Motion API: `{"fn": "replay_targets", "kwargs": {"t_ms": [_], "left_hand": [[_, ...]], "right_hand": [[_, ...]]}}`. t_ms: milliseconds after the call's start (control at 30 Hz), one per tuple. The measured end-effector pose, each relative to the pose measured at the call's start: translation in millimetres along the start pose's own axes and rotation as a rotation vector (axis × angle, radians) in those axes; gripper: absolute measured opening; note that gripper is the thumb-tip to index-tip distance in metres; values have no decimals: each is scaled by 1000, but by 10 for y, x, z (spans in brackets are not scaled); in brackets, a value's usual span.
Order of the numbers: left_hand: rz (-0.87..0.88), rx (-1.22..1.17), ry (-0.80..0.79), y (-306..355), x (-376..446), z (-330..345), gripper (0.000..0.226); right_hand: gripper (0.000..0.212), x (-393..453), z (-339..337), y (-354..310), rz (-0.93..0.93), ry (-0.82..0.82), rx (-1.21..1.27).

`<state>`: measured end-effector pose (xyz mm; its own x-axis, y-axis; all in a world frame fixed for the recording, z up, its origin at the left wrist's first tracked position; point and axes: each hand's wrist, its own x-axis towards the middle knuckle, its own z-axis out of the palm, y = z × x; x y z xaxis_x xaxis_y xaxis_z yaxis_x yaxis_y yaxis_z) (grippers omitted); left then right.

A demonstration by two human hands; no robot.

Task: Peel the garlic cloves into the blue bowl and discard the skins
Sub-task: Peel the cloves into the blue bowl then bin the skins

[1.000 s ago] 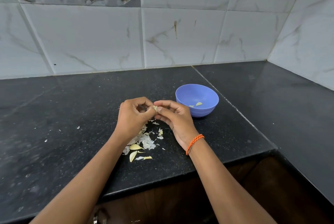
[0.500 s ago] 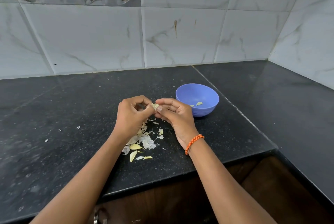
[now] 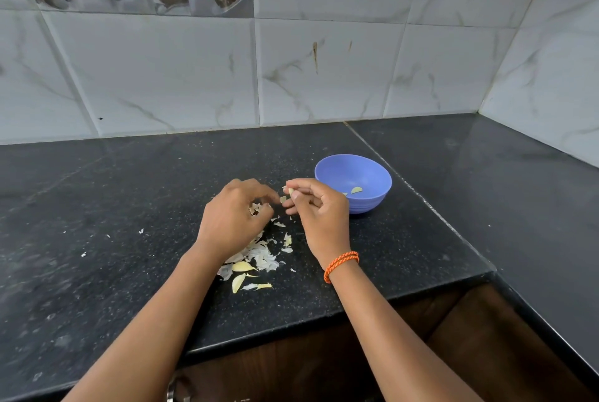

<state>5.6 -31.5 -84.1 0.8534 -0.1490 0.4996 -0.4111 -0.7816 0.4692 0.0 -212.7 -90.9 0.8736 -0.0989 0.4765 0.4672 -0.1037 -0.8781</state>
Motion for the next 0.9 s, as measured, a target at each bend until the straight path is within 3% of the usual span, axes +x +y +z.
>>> {"fn": "replay_targets", "kwargs": {"t_ms": [200, 500, 700, 900], "left_hand": [[15, 14, 94, -42, 29, 56, 30], [-41, 5, 111, -74, 22, 42, 11], [-48, -47, 77, -47, 20, 16, 22], [-42, -38, 113, -43, 20, 11, 27]], "right_hand": [[21, -40, 51, 14, -170, 5, -203], [10, 180, -128, -186, -346, -29, -457], [7, 611, -466, -320, -95, -7, -637], [28, 803, -726, -238, 133, -185, -896]]}}
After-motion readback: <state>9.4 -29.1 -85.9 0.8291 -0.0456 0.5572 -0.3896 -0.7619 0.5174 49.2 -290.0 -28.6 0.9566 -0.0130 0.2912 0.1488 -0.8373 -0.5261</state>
